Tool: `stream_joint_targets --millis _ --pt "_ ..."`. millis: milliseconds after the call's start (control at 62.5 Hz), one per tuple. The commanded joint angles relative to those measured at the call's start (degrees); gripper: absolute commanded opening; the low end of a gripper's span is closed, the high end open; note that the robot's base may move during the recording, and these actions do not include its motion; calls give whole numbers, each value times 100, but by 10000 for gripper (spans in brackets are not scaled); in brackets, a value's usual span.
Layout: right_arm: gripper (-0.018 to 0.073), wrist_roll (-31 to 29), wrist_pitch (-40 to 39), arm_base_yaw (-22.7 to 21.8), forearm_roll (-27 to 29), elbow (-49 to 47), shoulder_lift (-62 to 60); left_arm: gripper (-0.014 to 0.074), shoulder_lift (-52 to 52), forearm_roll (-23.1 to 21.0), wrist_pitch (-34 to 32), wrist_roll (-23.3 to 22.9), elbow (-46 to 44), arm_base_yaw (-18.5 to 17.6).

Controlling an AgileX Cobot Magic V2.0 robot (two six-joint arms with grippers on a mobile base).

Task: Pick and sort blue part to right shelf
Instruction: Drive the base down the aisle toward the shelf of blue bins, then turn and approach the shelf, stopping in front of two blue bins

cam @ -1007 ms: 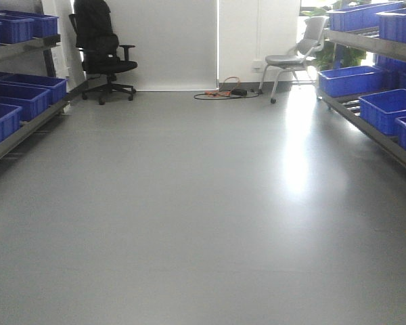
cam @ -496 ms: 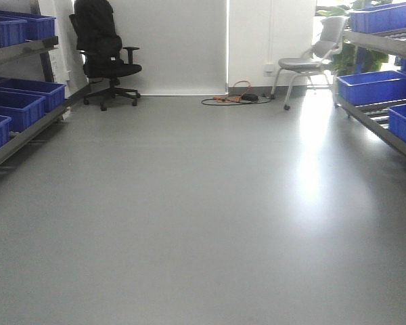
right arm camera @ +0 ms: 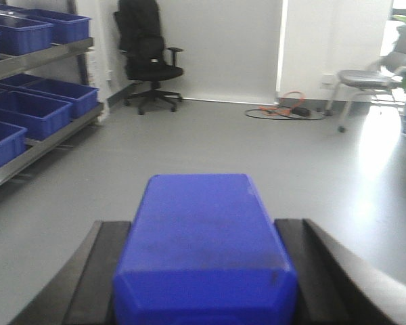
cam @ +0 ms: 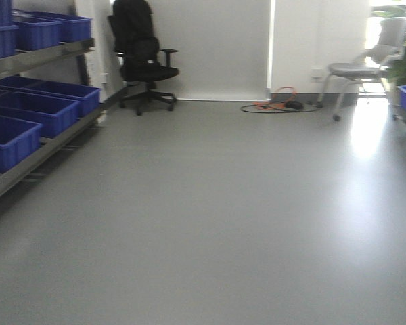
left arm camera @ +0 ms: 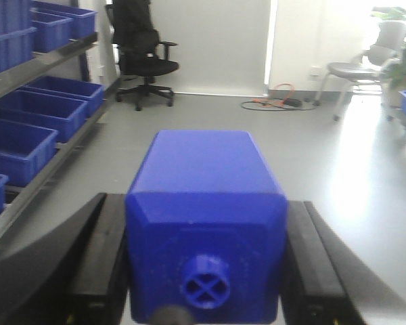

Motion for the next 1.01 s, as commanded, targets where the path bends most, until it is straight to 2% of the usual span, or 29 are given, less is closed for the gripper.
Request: stream_joint_targets --millis 0,991 --pt "407 -63 -541 -25 -62 -173 43 386 78 -19 -506 5 -170 3" --pt "407 -63 -541 -25 -62 -173 43 386 78 -19 -506 5 -170 3"
